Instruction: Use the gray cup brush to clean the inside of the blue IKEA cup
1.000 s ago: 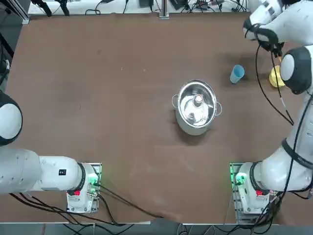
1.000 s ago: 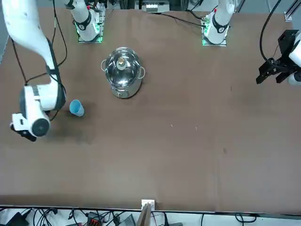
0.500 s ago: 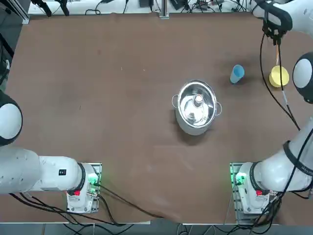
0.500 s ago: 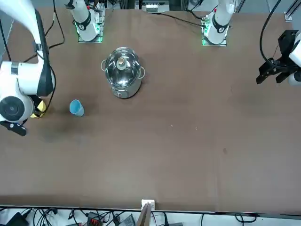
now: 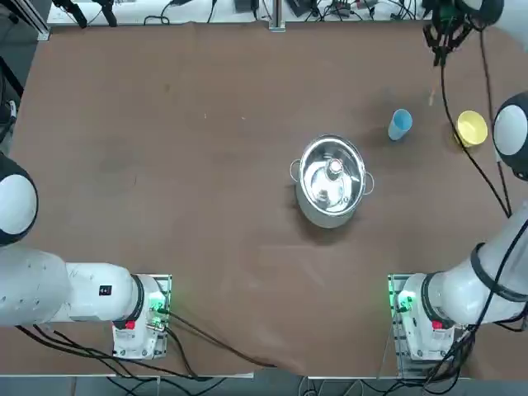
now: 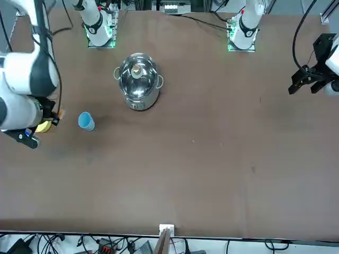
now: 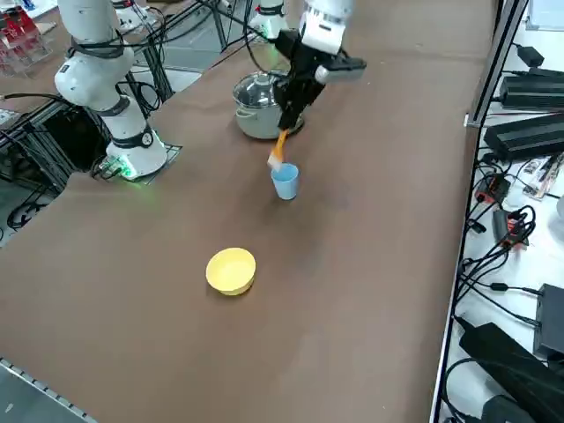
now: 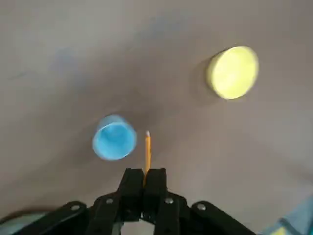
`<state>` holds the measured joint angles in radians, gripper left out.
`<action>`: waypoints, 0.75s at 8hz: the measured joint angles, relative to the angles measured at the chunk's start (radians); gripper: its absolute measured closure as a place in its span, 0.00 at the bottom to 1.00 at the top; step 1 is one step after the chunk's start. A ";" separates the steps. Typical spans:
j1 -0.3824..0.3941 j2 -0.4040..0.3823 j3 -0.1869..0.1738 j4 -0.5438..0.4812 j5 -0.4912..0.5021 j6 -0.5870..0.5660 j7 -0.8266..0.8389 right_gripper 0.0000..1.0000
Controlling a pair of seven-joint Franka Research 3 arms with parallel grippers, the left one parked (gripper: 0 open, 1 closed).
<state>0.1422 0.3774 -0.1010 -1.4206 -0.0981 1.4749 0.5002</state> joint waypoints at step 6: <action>0.022 -0.103 0.061 -0.308 0.063 0.319 -0.010 0.97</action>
<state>0.1641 0.2743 -0.0403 -1.7287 -0.0354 1.7934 0.4906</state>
